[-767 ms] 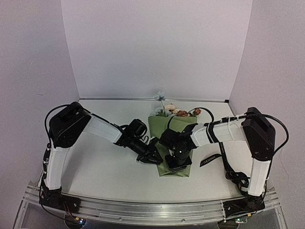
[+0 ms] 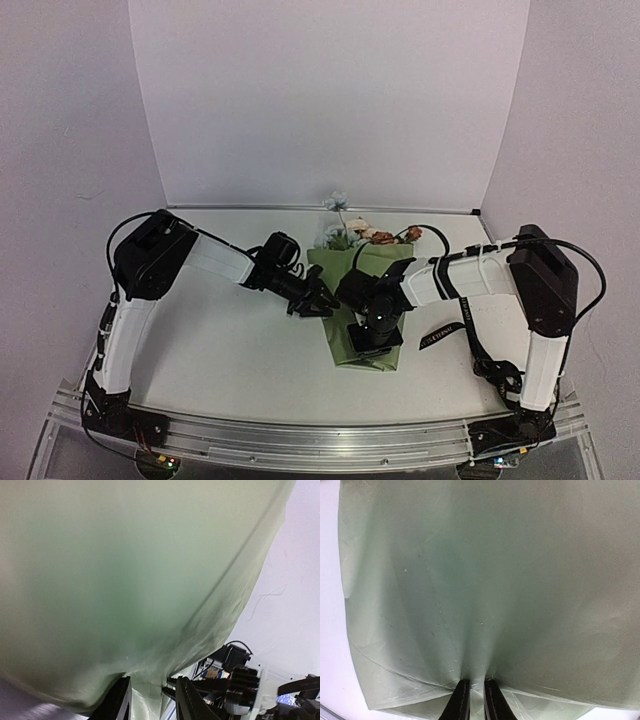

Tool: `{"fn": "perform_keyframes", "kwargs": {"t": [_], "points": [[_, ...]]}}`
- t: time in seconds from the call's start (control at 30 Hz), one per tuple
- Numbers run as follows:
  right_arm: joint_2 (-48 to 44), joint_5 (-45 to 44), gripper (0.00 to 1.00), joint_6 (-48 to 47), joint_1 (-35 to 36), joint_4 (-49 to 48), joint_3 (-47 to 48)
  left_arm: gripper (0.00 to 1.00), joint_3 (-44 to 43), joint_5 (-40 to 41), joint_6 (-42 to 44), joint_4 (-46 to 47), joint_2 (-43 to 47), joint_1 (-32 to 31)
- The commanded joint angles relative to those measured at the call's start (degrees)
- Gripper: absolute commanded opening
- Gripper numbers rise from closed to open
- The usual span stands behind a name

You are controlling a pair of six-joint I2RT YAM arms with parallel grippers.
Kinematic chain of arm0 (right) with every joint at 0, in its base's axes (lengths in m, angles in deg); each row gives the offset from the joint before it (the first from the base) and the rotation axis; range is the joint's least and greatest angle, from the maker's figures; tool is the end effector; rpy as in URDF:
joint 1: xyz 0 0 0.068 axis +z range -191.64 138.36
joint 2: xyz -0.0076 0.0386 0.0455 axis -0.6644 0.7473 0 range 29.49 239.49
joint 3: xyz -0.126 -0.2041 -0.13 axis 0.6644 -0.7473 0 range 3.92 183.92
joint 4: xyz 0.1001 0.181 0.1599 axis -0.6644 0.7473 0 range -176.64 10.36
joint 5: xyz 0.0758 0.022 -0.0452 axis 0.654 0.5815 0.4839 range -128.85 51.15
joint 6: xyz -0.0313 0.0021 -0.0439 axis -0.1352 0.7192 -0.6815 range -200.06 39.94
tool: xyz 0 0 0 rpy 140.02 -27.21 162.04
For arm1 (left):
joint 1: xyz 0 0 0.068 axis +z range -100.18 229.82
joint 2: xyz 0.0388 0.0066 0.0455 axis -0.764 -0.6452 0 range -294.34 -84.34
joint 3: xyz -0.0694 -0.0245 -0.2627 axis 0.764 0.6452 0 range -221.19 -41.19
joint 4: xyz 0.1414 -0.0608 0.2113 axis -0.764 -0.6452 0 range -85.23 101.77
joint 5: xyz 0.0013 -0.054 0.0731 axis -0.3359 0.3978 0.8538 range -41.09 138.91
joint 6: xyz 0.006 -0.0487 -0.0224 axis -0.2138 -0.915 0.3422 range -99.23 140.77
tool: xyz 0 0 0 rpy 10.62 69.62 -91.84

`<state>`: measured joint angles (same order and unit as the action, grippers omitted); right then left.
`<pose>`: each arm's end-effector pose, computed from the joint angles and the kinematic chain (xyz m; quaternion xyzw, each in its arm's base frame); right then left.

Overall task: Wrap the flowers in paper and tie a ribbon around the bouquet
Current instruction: Press the fold line on the folded wrapping paper.

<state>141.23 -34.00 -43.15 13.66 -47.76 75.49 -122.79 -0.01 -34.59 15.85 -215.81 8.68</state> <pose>0.2051 0.3013 0.1390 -0.1629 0.9811 0.0980 0.0358 0.3337 -0.3271 0.0928 -0.0502 -0.8562 0.5110 0.0581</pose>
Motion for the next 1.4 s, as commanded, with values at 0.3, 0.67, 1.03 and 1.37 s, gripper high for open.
{"fn": "perform_keyframes", "kwargs": {"t": [0.3, 0.67, 1.03, 1.37], "points": [[2.17, 3.11, 0.11, 0.02, 0.47, 2.04, -3.01, 0.34, -7.66, 2.91, 1.04, -3.02, -7.87, 8.62], [2.07, 3.3, 0.11, -0.19, 0.39, 2.08, -2.95, 0.35, -19.58, 2.18, -0.59, -3.73, -14.82, 13.28], [1.79, 3.42, 0.1, -0.5, 0.3, 2.07, -3.14, 0.34, -31.79, 0.01, -4.87, -3.21, -22.6, 17.93], [-5.8, 6.27, 0.21, 0.58, -0.94, 3.35, 2.77, 0.44, -41.23, -2.2, 2.45, -9.54, -18.48, 18.91]]}}
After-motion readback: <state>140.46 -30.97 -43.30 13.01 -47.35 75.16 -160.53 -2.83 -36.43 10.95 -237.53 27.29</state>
